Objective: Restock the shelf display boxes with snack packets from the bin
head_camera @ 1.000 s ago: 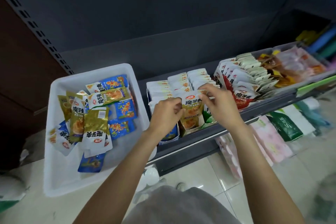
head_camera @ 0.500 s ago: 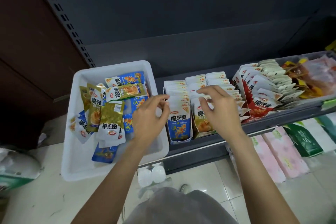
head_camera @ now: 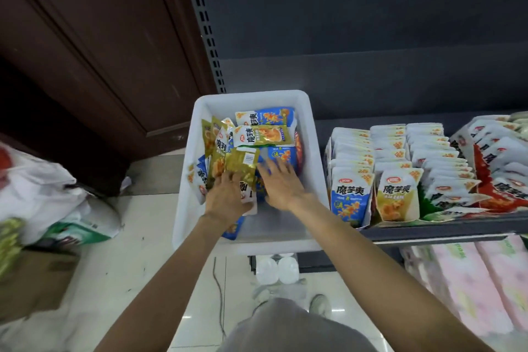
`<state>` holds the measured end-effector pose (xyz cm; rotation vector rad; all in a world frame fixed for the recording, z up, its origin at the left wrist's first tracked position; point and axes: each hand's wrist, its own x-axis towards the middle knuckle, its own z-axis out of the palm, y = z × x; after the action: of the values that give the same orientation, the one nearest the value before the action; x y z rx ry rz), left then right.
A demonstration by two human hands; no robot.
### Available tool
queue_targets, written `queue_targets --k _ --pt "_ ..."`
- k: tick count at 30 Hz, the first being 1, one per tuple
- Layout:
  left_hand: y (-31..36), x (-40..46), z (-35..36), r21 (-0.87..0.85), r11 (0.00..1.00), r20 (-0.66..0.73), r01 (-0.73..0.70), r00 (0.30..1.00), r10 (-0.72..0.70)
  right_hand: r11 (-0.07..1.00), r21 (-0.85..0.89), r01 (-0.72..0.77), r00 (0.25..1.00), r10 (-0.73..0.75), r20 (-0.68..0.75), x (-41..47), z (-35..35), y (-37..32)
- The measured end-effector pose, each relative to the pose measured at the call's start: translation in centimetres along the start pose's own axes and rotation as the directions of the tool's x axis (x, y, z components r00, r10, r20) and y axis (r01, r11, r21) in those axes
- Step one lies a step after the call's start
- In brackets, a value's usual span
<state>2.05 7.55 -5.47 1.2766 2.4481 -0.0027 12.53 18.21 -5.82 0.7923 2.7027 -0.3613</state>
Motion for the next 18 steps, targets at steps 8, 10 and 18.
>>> queue_targets --k 8,10,18 --pt "-1.4 -2.2 -2.5 0.102 0.989 -0.382 -0.109 0.913 0.140 0.948 0.318 0.022 0.962 0.066 -0.265 -1.8 -0.7 -1.1" --pt "-2.1 -2.7 -3.4 -0.024 0.970 -0.589 -0.241 0.788 0.181 0.893 0.435 0.115 0.890 0.101 -0.444 -2.3 -2.0 -1.3" --pt "-1.0 -2.8 -7.3 -0.832 0.444 -0.379 -0.333 0.925 -0.014 0.729 0.643 0.234 0.850 0.168 -0.500 -4.5 -6.5 0.5"
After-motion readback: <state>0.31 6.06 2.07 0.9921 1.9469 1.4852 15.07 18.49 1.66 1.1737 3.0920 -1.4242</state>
